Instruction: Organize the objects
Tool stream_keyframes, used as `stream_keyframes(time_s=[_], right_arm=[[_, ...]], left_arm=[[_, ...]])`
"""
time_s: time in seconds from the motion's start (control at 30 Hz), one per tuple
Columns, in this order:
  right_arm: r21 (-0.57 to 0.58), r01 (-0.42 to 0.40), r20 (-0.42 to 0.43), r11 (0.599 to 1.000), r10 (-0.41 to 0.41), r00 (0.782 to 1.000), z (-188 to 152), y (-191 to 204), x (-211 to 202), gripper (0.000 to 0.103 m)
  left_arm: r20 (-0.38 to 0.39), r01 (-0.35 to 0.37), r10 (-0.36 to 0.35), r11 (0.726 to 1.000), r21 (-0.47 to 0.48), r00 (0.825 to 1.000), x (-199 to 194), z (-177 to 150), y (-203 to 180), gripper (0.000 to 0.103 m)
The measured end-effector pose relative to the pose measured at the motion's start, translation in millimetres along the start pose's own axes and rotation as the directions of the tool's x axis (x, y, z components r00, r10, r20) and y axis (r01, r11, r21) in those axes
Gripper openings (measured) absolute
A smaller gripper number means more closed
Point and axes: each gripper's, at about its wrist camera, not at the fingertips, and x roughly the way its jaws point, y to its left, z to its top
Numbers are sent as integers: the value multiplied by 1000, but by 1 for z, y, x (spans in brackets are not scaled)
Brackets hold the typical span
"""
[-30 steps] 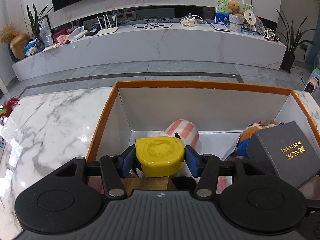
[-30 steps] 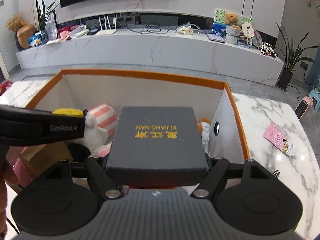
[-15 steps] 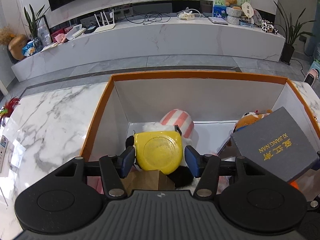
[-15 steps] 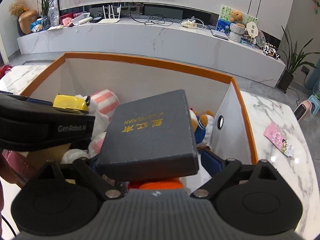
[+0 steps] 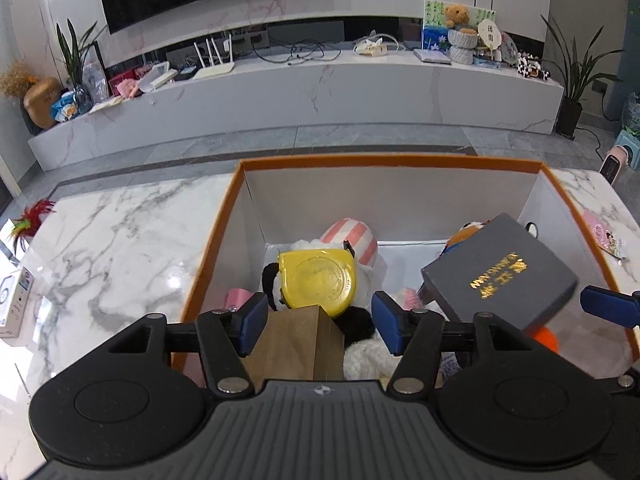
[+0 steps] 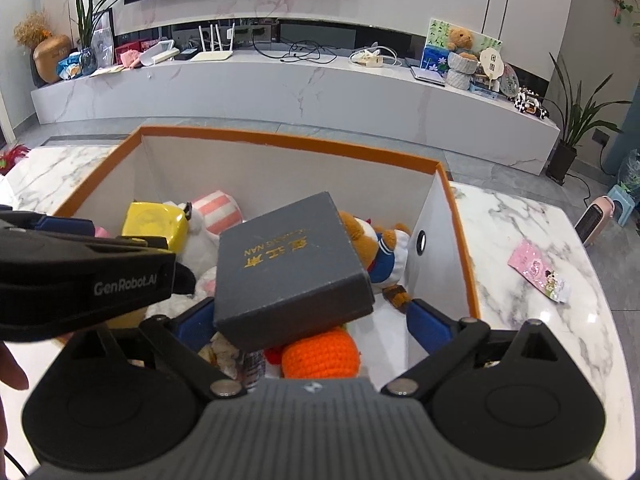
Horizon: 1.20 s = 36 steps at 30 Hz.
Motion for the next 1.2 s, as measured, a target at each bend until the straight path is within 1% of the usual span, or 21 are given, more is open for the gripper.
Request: stream_keyframes(time_s=[0.13,0.23,0.33,0.47,0.6,0.7,0.8,0.87,0.93,1.07,1.13,1.2], right_arm=[[-13,2,15,1000,-2,1000,-2,1,-15,99],[-33,33,23,999,-32,999,-4,2,-24,100],[-9,37,28,999,-36,999,-8,-3,-32,100],[21,51,36,998,-52,998,-13,-9,-43,100],[27,63,52,998,-64,997,-20,-10,-59,100],[42,61,60,997,-63,996,-29,-9,-69,102],[46,69,47,997,-71,996,-39,-4,-74,102],[37,87,47,996,-89,995,-46,1,-79,102],[42,94,45,995,-96,994,-54,4,-83,102],[58,92,38,994,-94,995,-67,8,-87,102],[62,93,23,994,-94,995,-69,8,-83,102],[68,117,11,991,-118,993,-70,7,-79,102]], left_arm=[[30,-13,14,1000,-7,999,-17,1,2,70],[58,-16,18,999,-28,998,-31,1,6,72],[73,-19,22,999,-45,997,-41,-5,11,74],[53,-24,27,999,-47,998,-47,-17,15,75],[57,-36,38,999,-36,998,-59,-26,16,75],[71,-42,45,998,-37,996,-71,-34,14,75],[63,-55,57,998,-33,996,-78,-48,11,74],[62,-63,66,997,-52,996,-83,-57,13,75],[51,-58,61,996,-61,997,-86,-64,16,75],[50,-51,55,995,-83,997,-90,-77,24,77],[48,-73,77,994,-84,996,-89,-81,25,80],[42,-103,107,991,-81,993,-85,-82,26,80]])
